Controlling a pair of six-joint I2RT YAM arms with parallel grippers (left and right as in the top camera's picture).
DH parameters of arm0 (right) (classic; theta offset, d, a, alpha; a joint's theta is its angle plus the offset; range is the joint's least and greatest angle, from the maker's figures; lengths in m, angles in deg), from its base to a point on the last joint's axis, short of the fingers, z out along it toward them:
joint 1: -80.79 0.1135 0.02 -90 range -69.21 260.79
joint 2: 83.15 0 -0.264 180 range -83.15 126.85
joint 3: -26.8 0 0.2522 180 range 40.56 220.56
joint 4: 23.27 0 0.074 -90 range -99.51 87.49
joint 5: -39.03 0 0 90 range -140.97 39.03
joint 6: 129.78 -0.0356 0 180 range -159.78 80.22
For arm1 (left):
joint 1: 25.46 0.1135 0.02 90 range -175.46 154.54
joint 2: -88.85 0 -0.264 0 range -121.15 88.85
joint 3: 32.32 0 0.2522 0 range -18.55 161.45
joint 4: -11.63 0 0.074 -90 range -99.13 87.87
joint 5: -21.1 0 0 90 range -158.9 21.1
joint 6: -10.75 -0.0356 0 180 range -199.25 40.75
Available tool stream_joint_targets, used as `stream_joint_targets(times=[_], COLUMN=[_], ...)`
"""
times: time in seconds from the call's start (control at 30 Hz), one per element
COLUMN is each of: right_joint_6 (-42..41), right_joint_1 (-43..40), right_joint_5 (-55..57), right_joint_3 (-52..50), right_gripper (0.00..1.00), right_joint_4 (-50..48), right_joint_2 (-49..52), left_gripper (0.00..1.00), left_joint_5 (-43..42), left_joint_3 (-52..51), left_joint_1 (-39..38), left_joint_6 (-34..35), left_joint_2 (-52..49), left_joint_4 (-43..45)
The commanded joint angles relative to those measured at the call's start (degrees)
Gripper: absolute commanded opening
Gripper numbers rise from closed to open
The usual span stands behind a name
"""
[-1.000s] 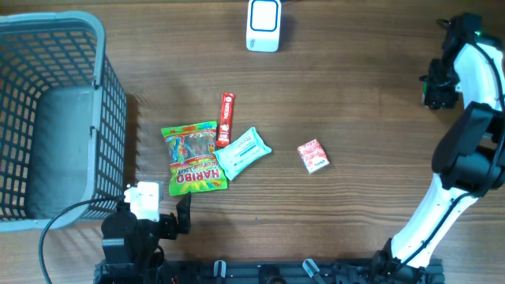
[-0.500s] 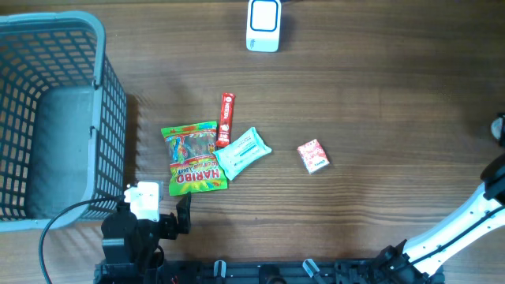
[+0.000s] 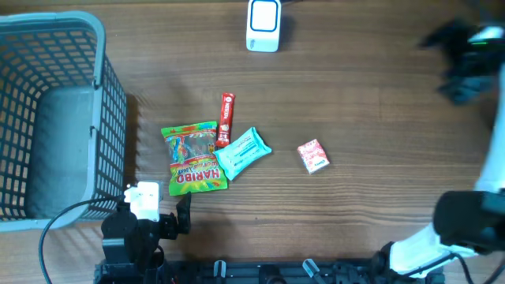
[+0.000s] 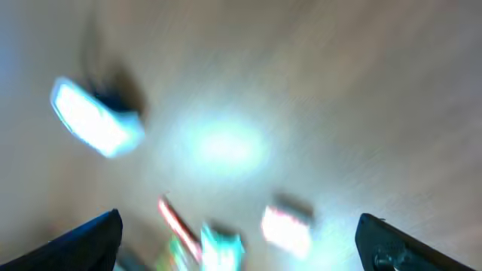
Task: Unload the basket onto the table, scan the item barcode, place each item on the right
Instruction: 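Grasp the small red-white pack with the right gripper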
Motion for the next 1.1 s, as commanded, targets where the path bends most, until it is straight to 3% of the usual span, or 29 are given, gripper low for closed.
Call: stream_joint_targets(times=[0.0,0.1,0.2,0.33,0.57,0.87,1.07], right_joint_6=[-8.94,-16.33,-13.25,-18.56,-21.33,-25.68,-25.40], right_joint_1=[12.22,19.21,23.76,27.87,29.64,30.25,30.21], right_joint_5=[7.45,6.99,2.45,1.90,-1.31,3.37,0.11], right_joint_3=[-9.88,-22.25,-31.52,-40.92,-41.18,-41.20,-40.68], right_gripper=[1.00,0.99,0.97,0.85,0.83,0.76,0.69], right_joint_4=[0.31,-6.34,-13.90,-25.81,-35.60,-33.31,-30.88], right_joint_2=[1.92,1.92,1.95,2.47,4.00,8.66,8.63], left_gripper=[1.00,1.00,1.00,1.00,1.00,1.00,1.00], left_joint_5=[0.13,0.13,0.13,0.13,0.13,0.13,0.13], left_joint_3=[0.07,0.07,0.07,0.07,0.07,0.07,0.07], left_joint_1=[0.31,0.31,0.31,0.31,0.31,0.31,0.31], left_joint_6=[0.52,0.52,0.52,0.52,0.52,0.52,0.52], left_joint_2=[0.48,0.48,0.48,0.48,0.48,0.48,0.48], left_joint_4=[0.13,0.13,0.13,0.13,0.13,0.13,0.13])
